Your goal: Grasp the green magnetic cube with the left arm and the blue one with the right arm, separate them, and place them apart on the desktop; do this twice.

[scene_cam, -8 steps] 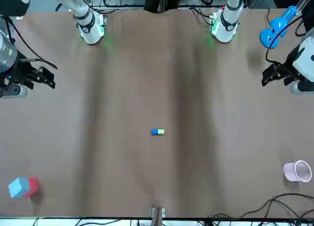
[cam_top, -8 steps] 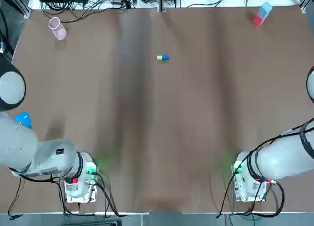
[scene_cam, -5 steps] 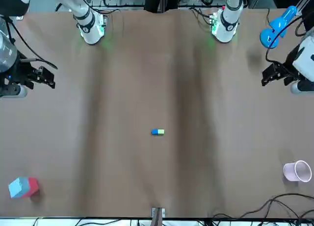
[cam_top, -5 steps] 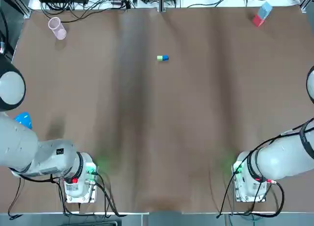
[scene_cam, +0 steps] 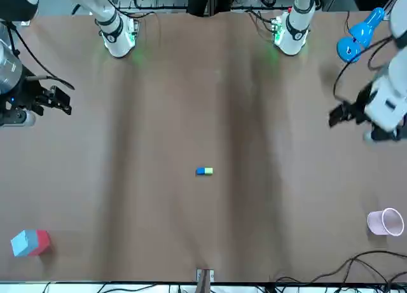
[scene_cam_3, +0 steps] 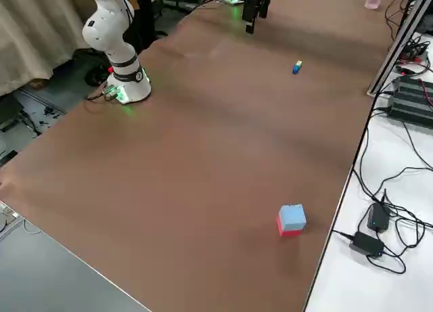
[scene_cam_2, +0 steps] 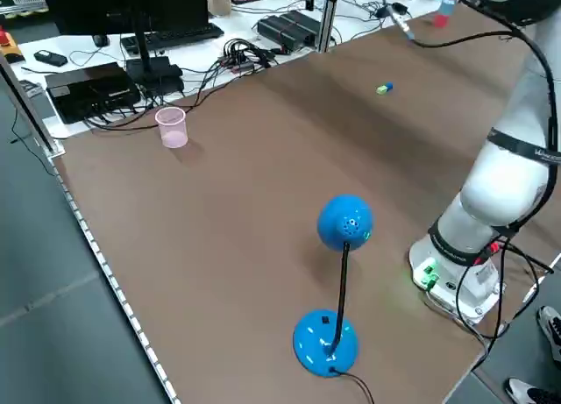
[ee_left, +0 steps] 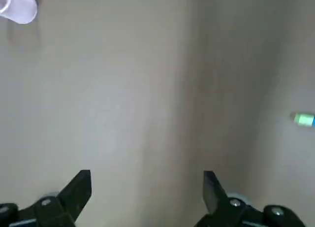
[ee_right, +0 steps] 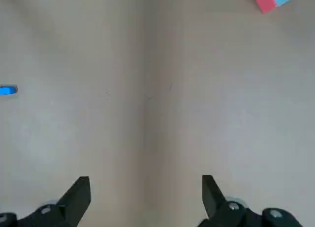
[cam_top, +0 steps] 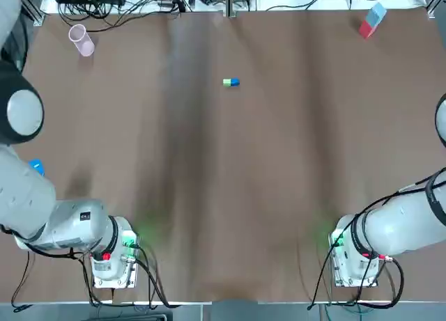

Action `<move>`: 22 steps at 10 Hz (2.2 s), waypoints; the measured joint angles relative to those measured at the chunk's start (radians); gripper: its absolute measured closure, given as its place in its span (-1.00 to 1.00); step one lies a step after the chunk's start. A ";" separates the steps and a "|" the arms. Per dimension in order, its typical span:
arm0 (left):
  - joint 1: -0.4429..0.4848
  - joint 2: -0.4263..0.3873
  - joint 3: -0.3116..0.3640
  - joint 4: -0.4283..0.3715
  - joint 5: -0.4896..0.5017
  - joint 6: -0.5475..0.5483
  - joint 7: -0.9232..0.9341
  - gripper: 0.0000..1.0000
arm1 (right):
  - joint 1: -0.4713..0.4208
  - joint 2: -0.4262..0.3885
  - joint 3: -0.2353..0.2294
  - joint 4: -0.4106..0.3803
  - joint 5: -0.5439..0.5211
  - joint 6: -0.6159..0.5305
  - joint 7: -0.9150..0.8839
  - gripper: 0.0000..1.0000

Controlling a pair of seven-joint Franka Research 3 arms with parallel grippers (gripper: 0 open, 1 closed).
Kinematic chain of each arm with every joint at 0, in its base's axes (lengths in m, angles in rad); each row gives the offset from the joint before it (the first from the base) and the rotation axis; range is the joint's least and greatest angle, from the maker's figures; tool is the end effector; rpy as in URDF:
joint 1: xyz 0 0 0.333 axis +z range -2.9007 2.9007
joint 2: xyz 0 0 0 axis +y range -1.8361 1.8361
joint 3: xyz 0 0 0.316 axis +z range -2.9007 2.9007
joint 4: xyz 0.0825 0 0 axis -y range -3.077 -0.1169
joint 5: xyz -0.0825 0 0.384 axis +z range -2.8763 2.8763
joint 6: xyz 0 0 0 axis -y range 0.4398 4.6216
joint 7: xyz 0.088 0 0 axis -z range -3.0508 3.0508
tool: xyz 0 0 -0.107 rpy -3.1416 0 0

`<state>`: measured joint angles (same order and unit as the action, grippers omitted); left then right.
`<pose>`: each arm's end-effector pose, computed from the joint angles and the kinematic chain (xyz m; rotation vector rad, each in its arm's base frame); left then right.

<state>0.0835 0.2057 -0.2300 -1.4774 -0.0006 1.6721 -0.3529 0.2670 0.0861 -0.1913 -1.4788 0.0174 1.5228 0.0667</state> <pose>0.6170 -0.0775 0.5595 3.0799 0.3262 -0.0265 0.5737 0.0505 0.6157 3.1390 0.0154 -0.0636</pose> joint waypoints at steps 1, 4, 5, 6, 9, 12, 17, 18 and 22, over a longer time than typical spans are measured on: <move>-0.029 0.053 0.000 -0.001 0.000 0.038 -0.144 -1.00 | 0.000 0.000 0.000 0.000 0.000 0.000 0.000 -1.00; -0.120 0.205 -0.001 0.000 -0.001 0.138 -0.484 -1.00 | 0.000 0.000 0.000 0.000 0.000 0.000 0.000 -1.00; -0.147 0.248 -0.002 0.001 -0.001 0.212 -0.639 -1.00 | 0.000 0.000 0.000 0.001 0.000 0.000 0.000 -1.00; -0.170 0.291 -0.002 0.004 -0.002 0.281 -0.787 -1.00 | 0.000 0.000 0.000 0.001 0.000 0.000 0.000 -1.00; -0.268 0.381 -0.002 0.033 -0.004 0.429 -1.220 -1.00 | 0.000 0.001 0.000 0.001 0.000 0.000 0.000 -1.00; -0.353 0.490 -0.001 0.072 -0.005 0.562 -1.511 -1.00 | 0.000 0.001 0.000 0.001 0.000 0.000 0.000 -1.00; -0.429 0.581 0.000 0.090 -0.056 0.668 -1.661 -0.91 | 0.042 0.002 0.008 0.000 0.004 0.035 0.256 -1.00; -0.431 0.582 0.000 0.090 -0.073 0.668 -1.670 -0.88 | 0.085 0.010 0.011 -0.004 0.005 0.073 0.334 -1.00; -0.477 0.639 0.001 0.135 -0.085 0.670 -1.674 -0.71 | 0.272 0.148 0.015 -0.015 0.006 0.251 0.761 -0.98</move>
<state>-0.3938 0.8448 -0.2287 -1.3423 -0.0860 2.3418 -2.0265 0.5390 0.2344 -0.1758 -1.4936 0.0231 1.7740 0.8279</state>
